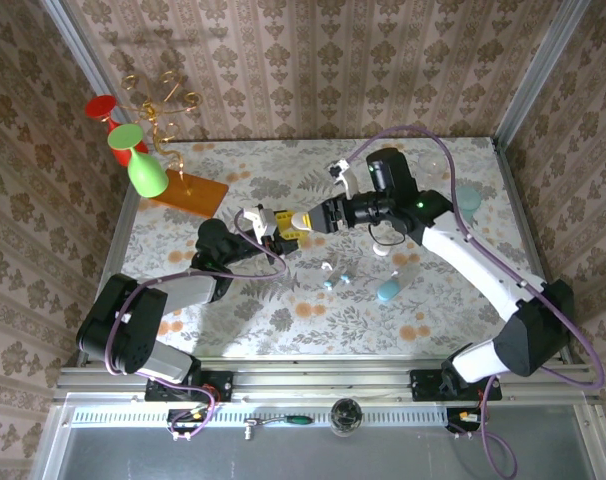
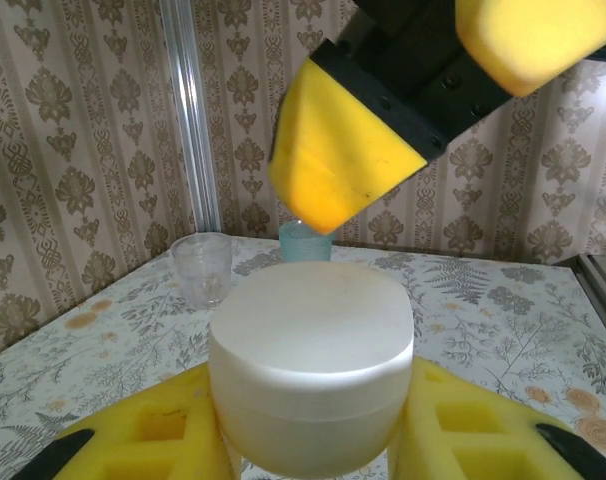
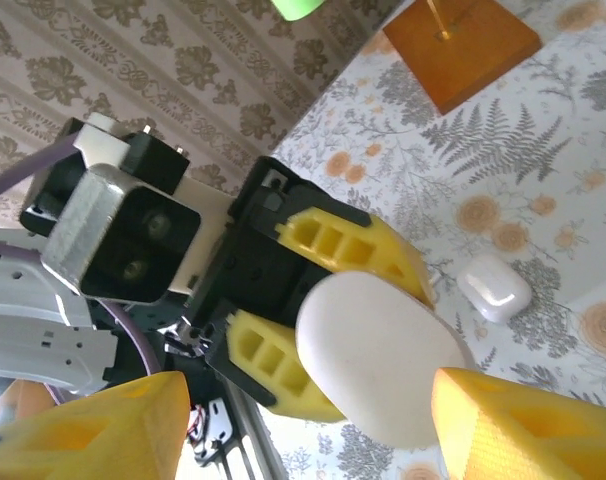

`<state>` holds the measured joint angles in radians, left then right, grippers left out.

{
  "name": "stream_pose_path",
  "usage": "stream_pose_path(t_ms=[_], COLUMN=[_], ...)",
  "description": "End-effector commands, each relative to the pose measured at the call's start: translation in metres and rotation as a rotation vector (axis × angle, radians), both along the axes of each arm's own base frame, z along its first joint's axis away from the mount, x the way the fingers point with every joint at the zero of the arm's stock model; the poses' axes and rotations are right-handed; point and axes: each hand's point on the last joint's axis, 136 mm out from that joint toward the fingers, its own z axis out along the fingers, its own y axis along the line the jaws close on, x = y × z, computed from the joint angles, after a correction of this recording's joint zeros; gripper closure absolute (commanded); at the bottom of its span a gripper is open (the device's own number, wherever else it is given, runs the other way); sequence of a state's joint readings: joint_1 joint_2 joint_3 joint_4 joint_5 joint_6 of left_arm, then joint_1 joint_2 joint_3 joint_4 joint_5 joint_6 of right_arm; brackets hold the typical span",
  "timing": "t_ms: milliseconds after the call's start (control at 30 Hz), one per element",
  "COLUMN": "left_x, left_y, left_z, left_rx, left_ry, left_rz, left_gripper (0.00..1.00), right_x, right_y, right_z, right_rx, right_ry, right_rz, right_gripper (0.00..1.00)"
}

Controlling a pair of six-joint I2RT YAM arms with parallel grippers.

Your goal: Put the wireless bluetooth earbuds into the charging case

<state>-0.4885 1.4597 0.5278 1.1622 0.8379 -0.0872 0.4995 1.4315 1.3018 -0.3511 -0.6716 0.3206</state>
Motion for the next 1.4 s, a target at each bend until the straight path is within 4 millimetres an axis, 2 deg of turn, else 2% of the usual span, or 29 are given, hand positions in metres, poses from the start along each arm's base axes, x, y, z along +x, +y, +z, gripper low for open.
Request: stream_pose_path(t_ms=[0, 67, 267, 300, 367, 533, 700, 967, 1067, 1167, 1267, 1367], left_x=[-0.002, -0.002, 0.0, 0.001, 0.002, 0.003, 0.004, 0.006, 0.007, 0.009, 0.009, 0.011], left_y=[0.003, 0.002, -0.002, -0.002, -0.004, -0.01, -0.012, -0.011, -0.008, -0.002, 0.006, 0.017], left_z=[0.015, 0.019, 0.024, 0.025, 0.028, 0.029, 0.028, 0.021, 0.019, 0.013, 0.003, -0.008], left_rx=[-0.046, -0.057, -0.067, -0.068, -0.072, -0.073, -0.073, -0.065, -0.062, -0.045, -0.007, 0.046], left_ry=[-0.046, -0.057, -0.086, -0.09, -0.097, -0.102, -0.095, -0.077, -0.07, -0.059, -0.043, -0.025], left_rz=[0.012, 0.018, 0.038, 0.039, 0.04, 0.028, 0.021, 0.035, 0.053, 0.082, 0.122, 0.167], left_gripper=[0.68, 0.68, 0.68, 0.68, 0.68, 0.68, 0.68, 0.67, 0.58, 0.39, 0.23, 0.12], right_x=[0.013, 0.014, 0.005, 0.009, 0.01, 0.011, 0.011, 0.014, 0.021, 0.033, 0.049, 0.065], right_y=[-0.022, -0.024, -0.008, -0.004, 0.001, 0.011, 0.014, 0.01, 0.003, -0.011, -0.033, -0.057], right_z=[0.023, 0.019, 0.014, 0.003, -0.001, -0.002, -0.01, -0.016, -0.021, -0.031, -0.052, -0.08], right_rx=[0.111, 0.161, 0.312, 0.318, 0.347, 0.408, 0.42, 0.431, 0.43, 0.426, 0.396, 0.339], right_ry=[0.068, 0.166, 0.382, 0.43, 0.467, 0.511, 0.542, 0.544, 0.538, 0.517, 0.516, 0.516], right_rz=[-0.179, -0.205, -0.136, -0.133, -0.121, -0.066, -0.047, -0.071, -0.107, -0.179, -0.289, -0.412], right_gripper=[0.27, 0.24, 0.23, 0.23, 0.25, 0.37, 0.57, 0.78, 0.79, 0.81, 0.8, 0.8])
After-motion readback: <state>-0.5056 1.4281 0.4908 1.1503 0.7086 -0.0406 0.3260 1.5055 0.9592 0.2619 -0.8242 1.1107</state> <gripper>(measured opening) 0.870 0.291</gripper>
